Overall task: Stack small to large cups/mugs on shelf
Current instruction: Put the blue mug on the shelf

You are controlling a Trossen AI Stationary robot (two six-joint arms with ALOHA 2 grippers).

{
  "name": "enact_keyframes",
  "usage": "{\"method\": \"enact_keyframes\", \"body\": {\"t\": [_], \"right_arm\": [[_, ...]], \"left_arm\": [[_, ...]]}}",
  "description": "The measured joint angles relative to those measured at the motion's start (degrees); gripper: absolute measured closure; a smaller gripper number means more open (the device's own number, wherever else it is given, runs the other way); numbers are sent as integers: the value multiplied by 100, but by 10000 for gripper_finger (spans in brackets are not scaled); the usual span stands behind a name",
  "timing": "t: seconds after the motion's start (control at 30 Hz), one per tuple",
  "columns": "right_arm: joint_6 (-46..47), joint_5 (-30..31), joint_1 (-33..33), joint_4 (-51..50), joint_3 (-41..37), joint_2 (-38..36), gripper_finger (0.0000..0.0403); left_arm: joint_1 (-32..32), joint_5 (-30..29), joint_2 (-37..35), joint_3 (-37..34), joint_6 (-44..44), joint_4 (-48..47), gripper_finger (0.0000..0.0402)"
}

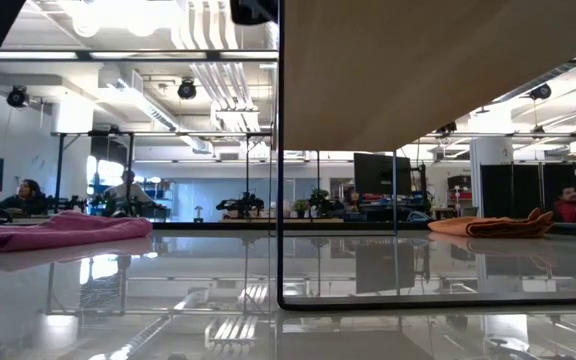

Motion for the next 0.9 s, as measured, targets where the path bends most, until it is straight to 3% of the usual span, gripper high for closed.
{"method": "enact_keyframes", "body": {"t": [0.43,0.9], "right_arm": [[54,-323,252,-482,-1,-57,374],[137,-361,568,-563,1,-204,374]], "left_arm": [[-78,440,-10,-779,-259,1285,316],[86,277,-73,-917,-264,1399,316]]}}
